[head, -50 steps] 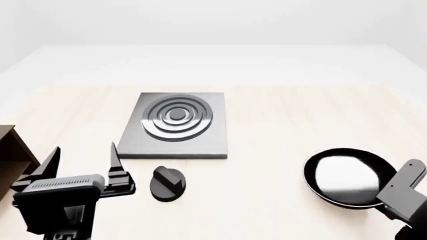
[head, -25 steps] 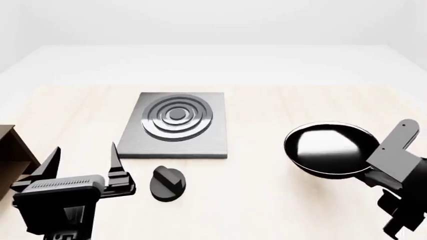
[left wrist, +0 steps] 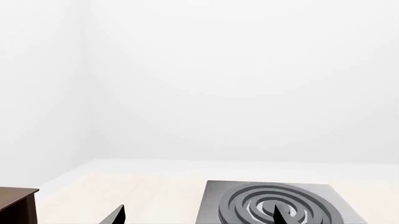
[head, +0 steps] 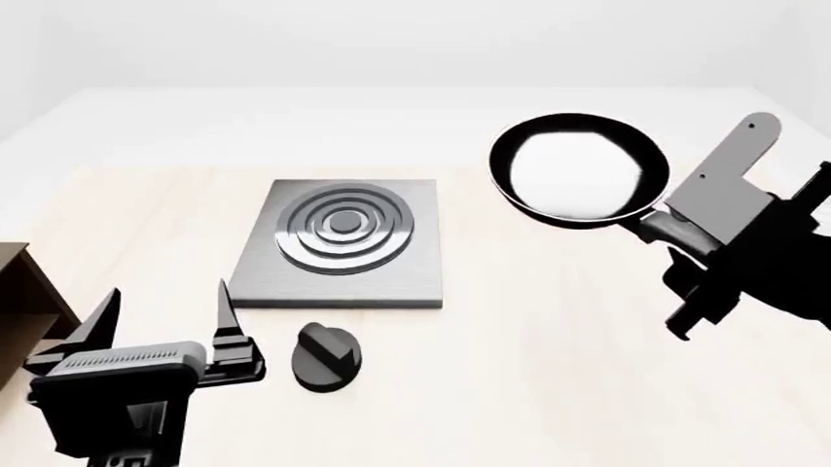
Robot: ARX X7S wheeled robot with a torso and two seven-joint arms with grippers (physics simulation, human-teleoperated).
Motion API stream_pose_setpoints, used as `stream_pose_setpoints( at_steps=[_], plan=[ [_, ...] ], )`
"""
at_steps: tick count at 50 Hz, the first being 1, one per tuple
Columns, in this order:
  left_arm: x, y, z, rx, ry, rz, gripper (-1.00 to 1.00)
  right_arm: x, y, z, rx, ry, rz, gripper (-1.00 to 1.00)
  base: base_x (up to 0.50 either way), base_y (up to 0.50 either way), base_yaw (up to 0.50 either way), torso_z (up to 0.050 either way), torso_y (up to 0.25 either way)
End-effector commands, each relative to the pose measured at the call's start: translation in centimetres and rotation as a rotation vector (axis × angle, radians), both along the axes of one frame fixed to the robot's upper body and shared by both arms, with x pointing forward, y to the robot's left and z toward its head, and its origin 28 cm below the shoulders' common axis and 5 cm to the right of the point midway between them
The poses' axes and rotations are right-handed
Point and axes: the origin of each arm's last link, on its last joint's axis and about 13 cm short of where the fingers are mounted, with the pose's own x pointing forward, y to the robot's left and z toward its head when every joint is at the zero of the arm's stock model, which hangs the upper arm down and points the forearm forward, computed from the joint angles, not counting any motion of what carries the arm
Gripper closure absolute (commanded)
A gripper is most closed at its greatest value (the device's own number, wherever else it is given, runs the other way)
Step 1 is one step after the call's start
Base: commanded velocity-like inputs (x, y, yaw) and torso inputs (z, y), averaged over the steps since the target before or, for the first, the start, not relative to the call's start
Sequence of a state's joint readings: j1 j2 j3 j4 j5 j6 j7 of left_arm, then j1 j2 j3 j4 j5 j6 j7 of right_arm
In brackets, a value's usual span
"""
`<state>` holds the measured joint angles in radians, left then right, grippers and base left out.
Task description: Turn on the stove and put the frying pan on it.
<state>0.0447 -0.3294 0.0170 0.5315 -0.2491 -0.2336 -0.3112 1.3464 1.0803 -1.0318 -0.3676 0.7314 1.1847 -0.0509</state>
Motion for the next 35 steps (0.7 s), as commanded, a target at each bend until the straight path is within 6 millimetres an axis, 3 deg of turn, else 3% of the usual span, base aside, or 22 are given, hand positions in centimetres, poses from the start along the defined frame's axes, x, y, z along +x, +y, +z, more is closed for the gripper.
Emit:
stream_pose_setpoints(
  at_steps=[1, 13, 35],
  plan=[
    [0.1, 0.1, -0.1, -0.001, 0.002, 0.004, -1.0, 2.8, 1.8, 2.6, 0.012, -0.249, 0.038, 1.0, 0.0, 0.0, 0.0, 0.0, 0.0],
    [0.1, 0.2, 0.0, -0.007, -0.003, 0.012, -1.0, 5.4, 4.3, 3.7, 0.076, -0.3, 0.12, 1.0, 0.0, 0.0, 0.0, 0.0, 0.002],
    [0.1, 0.3, -0.1, -0.014, 0.001, 0.018, -1.0, 9.2, 9.2, 3.0, 0.157, -0.338, 0.236, 1.0, 0.0, 0.0, 0.0, 0.0, 0.002]
  ],
)
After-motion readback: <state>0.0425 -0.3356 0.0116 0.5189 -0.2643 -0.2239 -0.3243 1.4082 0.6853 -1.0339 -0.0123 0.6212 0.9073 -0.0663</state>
